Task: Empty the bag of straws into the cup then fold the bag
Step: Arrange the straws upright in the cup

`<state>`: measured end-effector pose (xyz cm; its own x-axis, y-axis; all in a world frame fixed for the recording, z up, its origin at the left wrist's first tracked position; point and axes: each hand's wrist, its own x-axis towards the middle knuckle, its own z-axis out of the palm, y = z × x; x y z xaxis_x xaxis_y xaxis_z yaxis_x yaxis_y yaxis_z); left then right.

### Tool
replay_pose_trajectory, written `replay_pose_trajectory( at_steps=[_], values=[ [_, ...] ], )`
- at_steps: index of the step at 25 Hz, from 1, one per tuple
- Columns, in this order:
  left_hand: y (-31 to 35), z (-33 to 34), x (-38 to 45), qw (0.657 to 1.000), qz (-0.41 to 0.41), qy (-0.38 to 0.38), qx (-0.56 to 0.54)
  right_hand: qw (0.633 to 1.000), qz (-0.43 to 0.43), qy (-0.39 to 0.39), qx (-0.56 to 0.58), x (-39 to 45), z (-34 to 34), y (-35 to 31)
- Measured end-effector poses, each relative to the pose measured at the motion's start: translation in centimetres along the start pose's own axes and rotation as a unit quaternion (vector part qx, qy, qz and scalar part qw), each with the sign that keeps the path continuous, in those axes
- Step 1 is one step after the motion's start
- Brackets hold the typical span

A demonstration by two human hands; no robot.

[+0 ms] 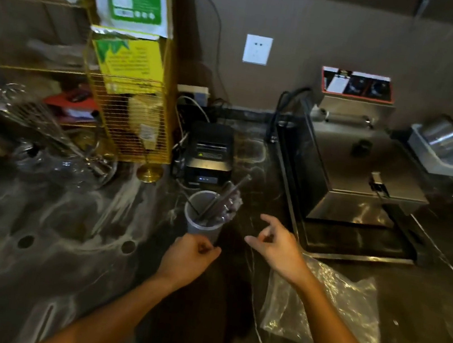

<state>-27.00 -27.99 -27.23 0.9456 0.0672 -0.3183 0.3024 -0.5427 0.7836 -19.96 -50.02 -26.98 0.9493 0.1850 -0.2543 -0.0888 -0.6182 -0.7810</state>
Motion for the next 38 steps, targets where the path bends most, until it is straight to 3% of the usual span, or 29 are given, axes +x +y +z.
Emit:
replay_pose_trajectory(
  at_steps=[5,9,14,23,30,34,38],
  values=[
    [-0.2,-3.6,-0.4,0.991,-0.031,0.129,0.036,0.999,-0.012,-0.046,0.015,2.1,2.0,-2.9],
    [0.7,-4.6,1.5,0.995,0.020,0.093,-0.015,0.995,-0.048,-0.077,0.043,3.6,2.2,-4.1],
    [1.9,-5.1,4.0,0.995,0.079,0.054,0.010,0.986,-0.072,-0.110,0.106,5.4,2.1,-5.4],
    [1.0,-6.1,7.8,0.991,0.119,-0.032,0.044,0.976,-0.128,-0.163,0.069,8.4,2.4,-7.1],
    [1.8,-8.1,7.9,0.988,0.138,-0.034,0.055,0.978,-0.110,-0.166,0.066,8.5,2.2,-10.3],
    [2.2,-8.9,8.5,0.986,0.125,-0.051,0.097,0.979,-0.077,-0.183,-0.054,8.9,1.7,-11.4],
    [0.6,-9.4,8.3,0.992,0.107,-0.052,0.041,0.982,-0.045,-0.181,-0.033,7.7,1.1,-11.2]
  ],
)
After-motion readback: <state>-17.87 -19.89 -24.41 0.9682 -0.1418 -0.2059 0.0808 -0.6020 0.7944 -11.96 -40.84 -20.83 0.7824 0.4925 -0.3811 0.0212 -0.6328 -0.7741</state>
